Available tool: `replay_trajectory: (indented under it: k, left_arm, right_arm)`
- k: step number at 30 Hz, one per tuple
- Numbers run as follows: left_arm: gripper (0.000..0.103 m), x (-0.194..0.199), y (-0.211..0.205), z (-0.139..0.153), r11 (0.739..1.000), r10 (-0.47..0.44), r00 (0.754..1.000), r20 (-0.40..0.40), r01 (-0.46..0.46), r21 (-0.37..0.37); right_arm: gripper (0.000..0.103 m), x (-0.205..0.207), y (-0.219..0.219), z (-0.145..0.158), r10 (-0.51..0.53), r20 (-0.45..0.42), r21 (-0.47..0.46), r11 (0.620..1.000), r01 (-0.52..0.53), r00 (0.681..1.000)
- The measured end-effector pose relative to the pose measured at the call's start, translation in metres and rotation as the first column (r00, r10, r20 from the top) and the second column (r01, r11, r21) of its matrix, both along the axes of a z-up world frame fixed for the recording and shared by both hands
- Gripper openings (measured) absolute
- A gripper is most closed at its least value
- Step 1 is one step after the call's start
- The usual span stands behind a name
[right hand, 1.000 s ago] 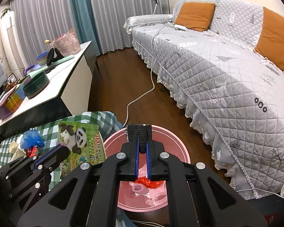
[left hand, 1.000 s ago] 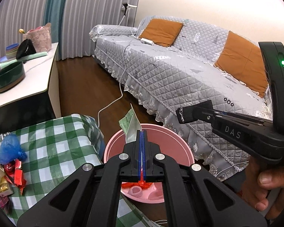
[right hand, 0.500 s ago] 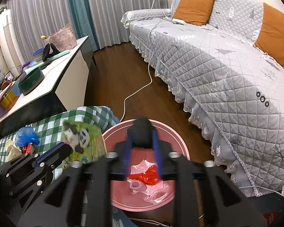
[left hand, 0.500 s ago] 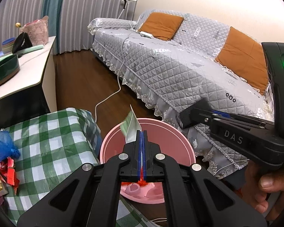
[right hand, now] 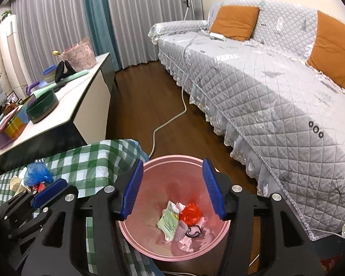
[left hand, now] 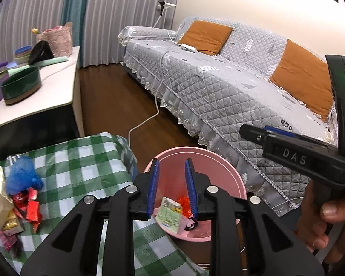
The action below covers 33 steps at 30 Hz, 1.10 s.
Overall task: Collect trash
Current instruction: 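Open both tools to drop the snack bag and black strip into the bin, then move both open tools back over the table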
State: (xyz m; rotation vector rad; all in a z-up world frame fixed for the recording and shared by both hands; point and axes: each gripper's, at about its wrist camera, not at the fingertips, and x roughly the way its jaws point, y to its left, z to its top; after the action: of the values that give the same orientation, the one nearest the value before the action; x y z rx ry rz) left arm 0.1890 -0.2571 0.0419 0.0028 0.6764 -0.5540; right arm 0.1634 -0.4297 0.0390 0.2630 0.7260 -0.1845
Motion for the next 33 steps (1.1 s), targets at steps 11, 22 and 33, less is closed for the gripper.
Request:
replay_trajectory:
  k: [11,22,33]
  left_arm:
    - [0.023,-0.018,0.064,0.035,0.997,0.082,0.995,0.055,-0.082,-0.007]
    - [0.023,-0.038,0.158,0.070,0.980,0.200,0.975,0.098,-0.199,-0.016]
    - [0.023,-0.049,0.278,0.091,0.934,0.357,0.927,0.116,-0.357,-0.017]
  right_arm:
    - [0.054,-0.008,0.037,0.029,0.020,0.087,0.002,1.000,-0.020,0.996]
    - [0.054,-0.017,0.093,0.062,0.115,0.169,0.012,0.993,-0.119,0.979]
    - [0.046,-0.012,0.148,0.062,0.220,0.171,0.017,0.974,-0.226,0.960]
